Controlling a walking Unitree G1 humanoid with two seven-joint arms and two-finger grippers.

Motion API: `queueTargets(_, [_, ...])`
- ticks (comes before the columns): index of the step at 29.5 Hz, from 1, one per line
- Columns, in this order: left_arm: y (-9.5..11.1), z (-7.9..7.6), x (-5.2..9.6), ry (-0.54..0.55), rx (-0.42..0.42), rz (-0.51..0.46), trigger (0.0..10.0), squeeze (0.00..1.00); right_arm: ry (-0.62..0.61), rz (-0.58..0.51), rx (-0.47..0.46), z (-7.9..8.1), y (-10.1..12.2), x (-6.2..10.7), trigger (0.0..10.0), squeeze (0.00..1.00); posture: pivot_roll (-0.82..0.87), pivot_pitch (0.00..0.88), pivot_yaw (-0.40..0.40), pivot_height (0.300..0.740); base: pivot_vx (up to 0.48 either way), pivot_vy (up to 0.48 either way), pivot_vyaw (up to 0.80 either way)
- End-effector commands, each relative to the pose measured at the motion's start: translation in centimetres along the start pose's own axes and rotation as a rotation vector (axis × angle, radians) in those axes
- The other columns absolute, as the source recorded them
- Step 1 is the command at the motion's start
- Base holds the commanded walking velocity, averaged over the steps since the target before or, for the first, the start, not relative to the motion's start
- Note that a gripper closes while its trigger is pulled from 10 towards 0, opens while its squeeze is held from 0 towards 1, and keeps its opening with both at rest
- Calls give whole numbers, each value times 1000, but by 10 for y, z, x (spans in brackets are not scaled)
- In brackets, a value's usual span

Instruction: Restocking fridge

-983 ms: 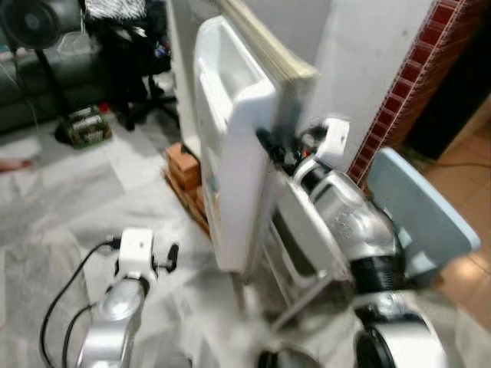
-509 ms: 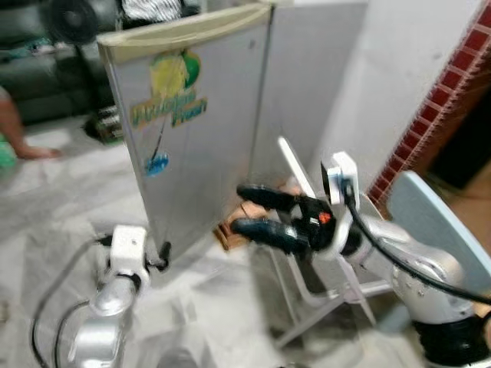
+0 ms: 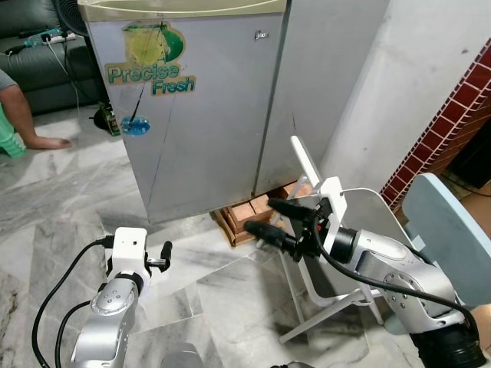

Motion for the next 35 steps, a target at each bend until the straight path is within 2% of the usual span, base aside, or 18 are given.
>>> queueTargets(1, [0, 3, 2, 22, -6, -6, 10000, 0, -103, -25, 35, -11, -2, 3, 10000, 0, 106, 0, -29, 740, 0, 0, 0])
queueTargets(6, [2, 20, 0, 138, -8, -18, 10000, 0, -299, -57, 110, -30, -9, 4, 10000, 0, 99, 0, -30, 740, 0, 0, 0])
queueTargets(7, [2, 25, -1, 163, -11, -18, 10000, 0, -360, -117, 125, -33, -2, 0, 10000, 0, 98, 0, -32, 740, 0, 0, 0])
queueTargets(9, [3, 27, -1, 178, -16, -14, 10000, 0, -398, -156, 119, -34, 3, -2, 10000, 0, 97, 0, -32, 740, 0, 0, 0])
queueTargets(12, [2, 31, -1, 219, -5, -7, 10000, 0, -463, -203, 170, -37, 14, -13, 10000, 0, 97, 0, -33, 740, 0, 0, 0])
queueTargets(17, [-3, 33, 2, 249, 58, 12, 10000, 0, -487, -253, 205, -36, 26, -27, 10000, 0, 107, 0, -38, 740, 0, 0, 320])
queueTargets(22, [-4, 34, 3, 256, 63, 9, 10000, 0, -520, -287, 214, -35, 33, -39, 10000, 0, 111, 0, -41, 740, 0, 415, 800])
queueTargets(28, [-1, 26, 1, 235, 66, -2, 10000, 0, -488, -315, 216, -24, 42, -66, 10000, 0, 114, 0, -36, 740, 0, 403, 800])
queueTargets(31, [1, 24, 1, 233, 81, -7, 10000, 0, -475, -322, 217, -20, 45, -73, 10000, 0, 115, 0, -35, 740, 0, 449, 800])
queueTargets(32, [0, 24, 1, 234, 82, 3, 10000, 0, -449, -332, 218, -15, 49, -82, 10000, 0, 117, 0, -35, 740, 0, 458, 800])
queueTargets(35, [-1, 24, 0, 231, 81, 8, 10000, 0, -435, -340, 226, -11, 53, -88, 10000, 0, 115, 0, -35, 740, 0, 460, 794])
Point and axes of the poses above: a point about 5 cm out from each wrist's last joint towards the gripper, its own x axis pointing back from the gripper into the wrist, its own y axis along the axis of the wrist's last joint, z = x × y, the point moved 2 cm from there along -x, pointing out of the wrist towards the gripper, and after that the axes turned 11 degrees about -x, right-handed, at the moved point
